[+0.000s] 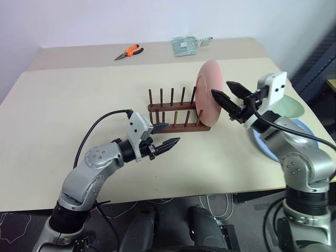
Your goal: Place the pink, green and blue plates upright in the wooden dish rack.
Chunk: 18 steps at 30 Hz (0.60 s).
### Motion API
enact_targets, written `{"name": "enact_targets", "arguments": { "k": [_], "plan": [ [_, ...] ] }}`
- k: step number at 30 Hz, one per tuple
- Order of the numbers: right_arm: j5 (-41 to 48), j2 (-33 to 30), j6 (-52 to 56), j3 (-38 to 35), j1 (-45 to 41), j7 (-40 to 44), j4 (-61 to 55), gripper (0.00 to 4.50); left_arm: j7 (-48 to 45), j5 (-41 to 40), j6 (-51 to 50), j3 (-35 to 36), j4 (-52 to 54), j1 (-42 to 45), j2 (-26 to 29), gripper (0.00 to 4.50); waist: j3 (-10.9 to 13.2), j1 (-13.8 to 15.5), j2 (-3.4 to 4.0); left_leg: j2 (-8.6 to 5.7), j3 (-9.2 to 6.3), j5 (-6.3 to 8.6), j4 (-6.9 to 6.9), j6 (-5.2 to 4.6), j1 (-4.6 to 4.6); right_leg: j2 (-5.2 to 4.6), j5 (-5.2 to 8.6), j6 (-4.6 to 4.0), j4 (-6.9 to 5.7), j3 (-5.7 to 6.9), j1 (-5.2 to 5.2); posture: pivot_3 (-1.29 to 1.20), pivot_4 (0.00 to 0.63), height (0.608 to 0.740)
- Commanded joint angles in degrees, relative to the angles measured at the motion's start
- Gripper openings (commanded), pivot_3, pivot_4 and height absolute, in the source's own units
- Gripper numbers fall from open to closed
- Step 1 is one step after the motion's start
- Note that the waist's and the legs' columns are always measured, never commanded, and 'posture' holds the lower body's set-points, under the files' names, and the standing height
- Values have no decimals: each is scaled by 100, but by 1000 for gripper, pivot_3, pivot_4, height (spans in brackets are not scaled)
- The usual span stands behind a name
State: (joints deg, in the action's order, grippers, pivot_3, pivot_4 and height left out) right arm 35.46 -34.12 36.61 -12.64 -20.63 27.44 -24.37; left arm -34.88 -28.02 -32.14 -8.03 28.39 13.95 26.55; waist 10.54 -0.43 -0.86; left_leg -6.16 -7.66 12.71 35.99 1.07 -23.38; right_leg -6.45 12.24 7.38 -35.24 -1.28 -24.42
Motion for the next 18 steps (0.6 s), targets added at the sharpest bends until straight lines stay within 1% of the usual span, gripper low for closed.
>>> {"name": "enact_targets", "arguments": {
  "k": [1,3,4,6,8,11,15,17,18],
  "plan": [
    [-190,-1022,-350,-578,522,1059,-11,3093,-76,-20,80,98,198,-46,50,2991,2,50,2,-2,1,3,4,-5,-2,-2,1,2,2,2,1,0,150,732],
    [-447,-1456,-558,-659,791,1342,230,3093,-93,-17,91,94,191,-66,62,2991,2,78,2,-2,8,7,5,-11,-2,-4,3,3,5,0,3,0,150,732],
    [-792,-1680,-800,-567,903,1404,443,3093,-100,-7,98,85,175,-65,61,2991,2,71,2,-1,13,7,7,-12,-2,-5,4,2,6,-1,3,0,150,732],
    [-2082,-2227,-1656,-65,1003,1172,1279,3093,-119,46,123,35,128,-47,52,2991,2,62,3,2,21,7,10,-11,1,-4,4,0,5,-4,4,0,150,732],
    [-3125,-2565,-2332,407,861,794,2117,3093,-128,95,131,-20,104,-20,31,2991,2,65,3,3,30,7,12,-11,2,-5,5,-2,5,-6,5,0,150,732],
    [-4203,-2756,-3227,1081,483,440,3163,3093,-133,127,113,-66,98,13,-25,2991,3,61,5,1,44,6,13,-11,2,-6,5,-3,5,-10,5,0,150,732],
    [-5072,-2617,-4033,1665,-113,55,4273,3093,-135,167,99,-91,104,20,-67,2991,9,44,16,3,48,6,8,-10,2,-6,4,-3,5,-13,1,0,150,732],
    [-5430,-2550,-4334,1876,-381,-213,4757,2579,-129,189,99,-106,115,12,-82,2991,10,29,18,3,48,6,10,-10,2,-5,4,-3,4,-15,1,0,150,732],
    [-5504,-2511,-4445,1921,-479,-292,4939,2244,-120,209,102,-106,123,-2,-79,2991,10,19,19,2,48,6,12,-10,2,-6,4,-3,4,-17,1,0,150,732]
  ]
}}
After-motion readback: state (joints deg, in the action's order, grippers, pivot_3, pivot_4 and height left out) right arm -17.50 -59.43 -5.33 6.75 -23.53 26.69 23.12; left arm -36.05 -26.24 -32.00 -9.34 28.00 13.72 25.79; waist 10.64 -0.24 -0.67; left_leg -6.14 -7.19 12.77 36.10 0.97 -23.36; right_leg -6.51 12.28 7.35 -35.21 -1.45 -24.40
